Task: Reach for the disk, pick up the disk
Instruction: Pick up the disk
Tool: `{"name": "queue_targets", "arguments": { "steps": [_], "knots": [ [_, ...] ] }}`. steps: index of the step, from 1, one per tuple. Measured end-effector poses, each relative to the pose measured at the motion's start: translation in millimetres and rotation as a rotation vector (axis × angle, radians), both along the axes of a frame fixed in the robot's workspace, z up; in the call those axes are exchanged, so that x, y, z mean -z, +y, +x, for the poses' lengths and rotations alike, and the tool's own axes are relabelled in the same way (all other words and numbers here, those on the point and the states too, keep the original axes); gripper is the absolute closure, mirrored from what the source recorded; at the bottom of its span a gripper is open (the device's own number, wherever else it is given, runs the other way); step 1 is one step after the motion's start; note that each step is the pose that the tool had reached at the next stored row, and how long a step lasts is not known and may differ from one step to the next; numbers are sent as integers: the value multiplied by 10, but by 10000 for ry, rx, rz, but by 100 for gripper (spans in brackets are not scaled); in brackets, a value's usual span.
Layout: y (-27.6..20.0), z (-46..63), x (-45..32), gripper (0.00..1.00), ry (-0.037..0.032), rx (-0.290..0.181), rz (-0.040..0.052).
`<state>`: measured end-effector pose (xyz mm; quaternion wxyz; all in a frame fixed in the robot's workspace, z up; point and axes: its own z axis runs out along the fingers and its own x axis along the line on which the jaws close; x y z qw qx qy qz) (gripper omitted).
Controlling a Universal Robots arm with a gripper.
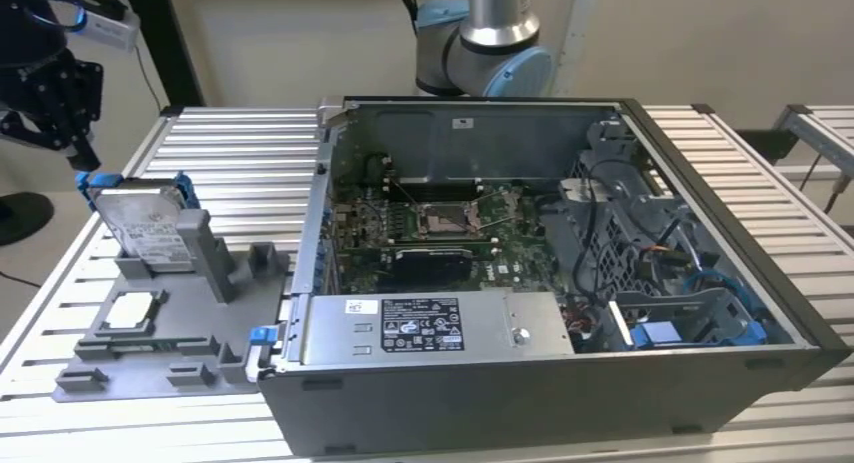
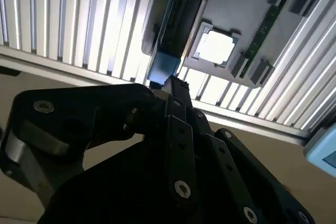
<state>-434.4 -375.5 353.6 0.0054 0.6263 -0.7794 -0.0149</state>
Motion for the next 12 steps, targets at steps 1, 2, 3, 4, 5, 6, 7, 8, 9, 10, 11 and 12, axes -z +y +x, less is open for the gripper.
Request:
{"name": "queue_targets", "arguments": {
  "steps": [1,2,3,4,5,6,7,8,9,10,11,12],
  "knots": [
    [0,0,0,100,-28,-191,-1],
    [0,0,0,100,-54,-366,-1],
    [0,0,1,100,-80,-545,-2],
    [0,0,0,100,-102,-711,-3],
    [0,0,0,100,-125,-892,-3],
    [0,0,1,100,-145,-1066,-3],
    [0,0,1,100,-157,-1225,-2],
    [0,0,1,100,-162,-1357,-1],
    [0,0,1,100,-164,-1473,-1],
    [0,-1,1,100,-163,-1483,-2],
    [0,-1,1,100,-163,-1485,-1],
    [0,-1,1,100,-162,-1485,-2]
  ]
}}
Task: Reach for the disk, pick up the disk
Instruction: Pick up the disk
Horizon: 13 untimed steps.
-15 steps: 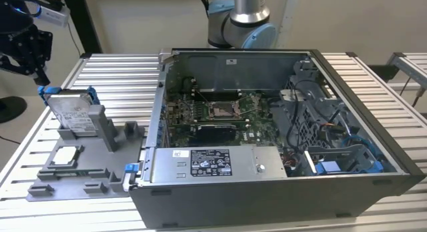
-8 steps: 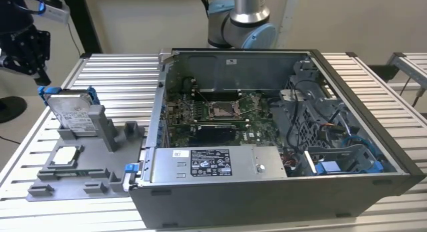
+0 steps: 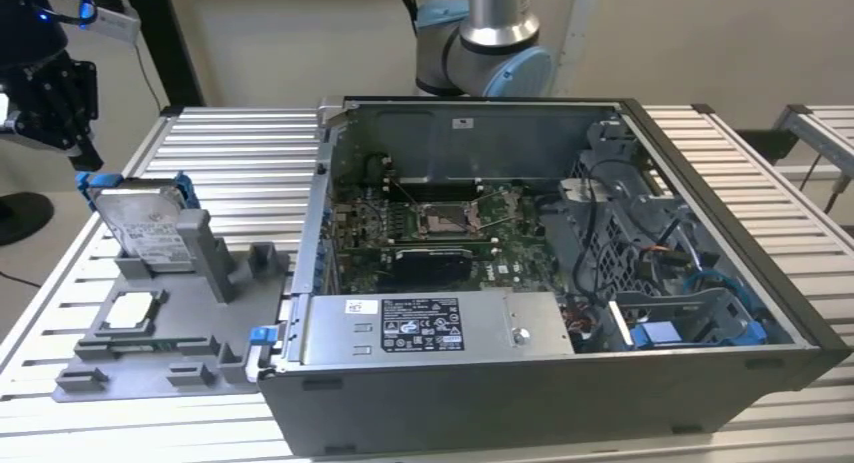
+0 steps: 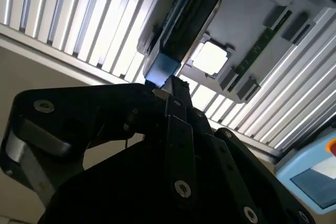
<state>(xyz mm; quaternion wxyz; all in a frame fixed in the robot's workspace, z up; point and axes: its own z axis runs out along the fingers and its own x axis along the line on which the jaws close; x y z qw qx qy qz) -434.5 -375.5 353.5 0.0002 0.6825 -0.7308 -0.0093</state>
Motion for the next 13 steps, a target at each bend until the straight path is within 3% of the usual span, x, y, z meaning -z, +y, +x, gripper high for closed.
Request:
{"name": "queue_targets", "arguments": {
  "steps": [7,8,13],
  "knots": [
    [0,0,0,100,0,-3,0],
    [0,0,0,0,0,-3,0],
    [0,0,0,0,0,-5,0]
  ]
}}
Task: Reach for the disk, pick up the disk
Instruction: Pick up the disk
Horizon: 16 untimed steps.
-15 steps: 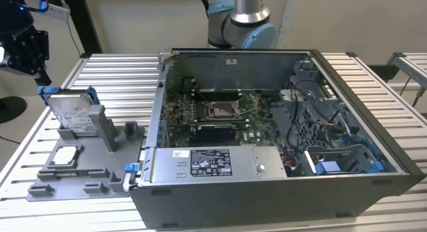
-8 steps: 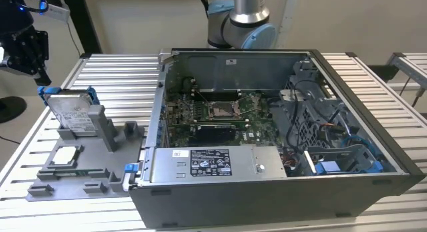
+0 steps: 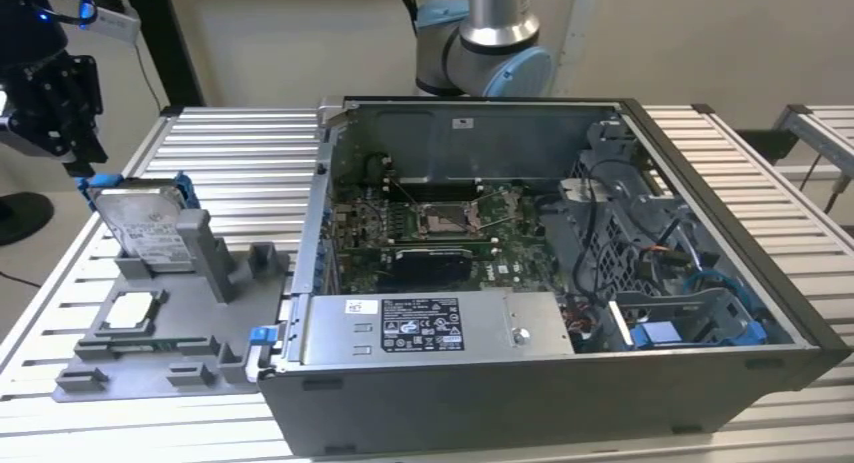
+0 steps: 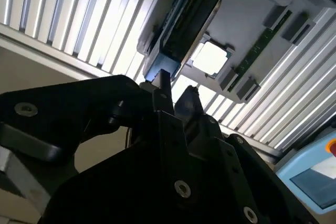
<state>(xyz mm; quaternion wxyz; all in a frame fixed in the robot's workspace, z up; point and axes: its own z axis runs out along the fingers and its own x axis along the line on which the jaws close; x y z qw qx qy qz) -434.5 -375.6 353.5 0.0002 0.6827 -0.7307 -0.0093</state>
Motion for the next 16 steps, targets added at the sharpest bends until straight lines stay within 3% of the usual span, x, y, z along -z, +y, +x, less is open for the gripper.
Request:
{"name": "queue_targets", "arguments": {
  "steps": [11,16],
  "knots": [
    [0,32,2,0,2,-4,-1],
    [1,76,82,0,1,-7,0]
  ]
}}
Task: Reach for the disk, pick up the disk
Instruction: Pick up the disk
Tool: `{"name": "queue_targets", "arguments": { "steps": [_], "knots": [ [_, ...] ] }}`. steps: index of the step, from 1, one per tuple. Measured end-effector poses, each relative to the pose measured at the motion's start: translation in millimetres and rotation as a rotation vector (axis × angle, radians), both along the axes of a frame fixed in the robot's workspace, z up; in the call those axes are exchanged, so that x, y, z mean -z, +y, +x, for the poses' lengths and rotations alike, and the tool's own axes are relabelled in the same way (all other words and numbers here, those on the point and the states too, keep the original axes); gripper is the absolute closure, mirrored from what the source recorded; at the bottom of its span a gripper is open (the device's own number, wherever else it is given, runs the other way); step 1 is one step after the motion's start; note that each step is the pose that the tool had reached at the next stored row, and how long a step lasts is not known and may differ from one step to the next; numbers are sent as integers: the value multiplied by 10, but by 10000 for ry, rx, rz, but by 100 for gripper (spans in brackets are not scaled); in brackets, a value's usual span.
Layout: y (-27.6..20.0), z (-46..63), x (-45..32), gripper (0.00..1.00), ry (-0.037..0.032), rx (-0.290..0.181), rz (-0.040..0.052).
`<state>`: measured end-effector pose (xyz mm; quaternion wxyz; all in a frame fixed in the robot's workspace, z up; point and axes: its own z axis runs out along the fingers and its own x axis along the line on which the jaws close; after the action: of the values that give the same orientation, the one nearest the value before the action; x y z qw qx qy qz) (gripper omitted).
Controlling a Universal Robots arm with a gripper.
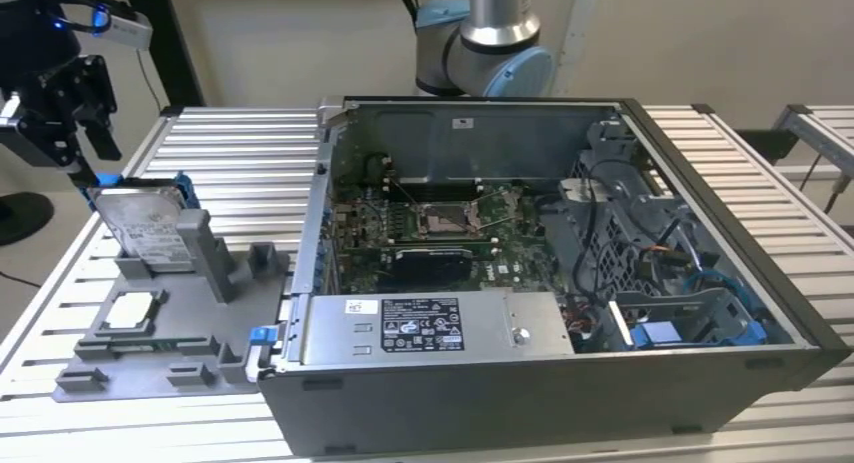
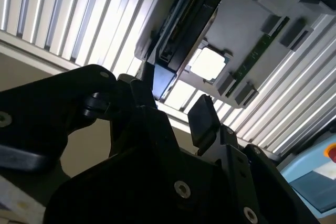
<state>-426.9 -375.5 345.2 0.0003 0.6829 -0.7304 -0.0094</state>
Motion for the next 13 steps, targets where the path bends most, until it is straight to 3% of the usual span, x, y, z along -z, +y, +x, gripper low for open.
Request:
{"name": "queue_targets", "arguments": {
  "steps": [3,13],
  "knots": [
    [0,1,46,0,-1,-11,1],
    [0,1,50,0,-3,-13,0]
  ]
}}
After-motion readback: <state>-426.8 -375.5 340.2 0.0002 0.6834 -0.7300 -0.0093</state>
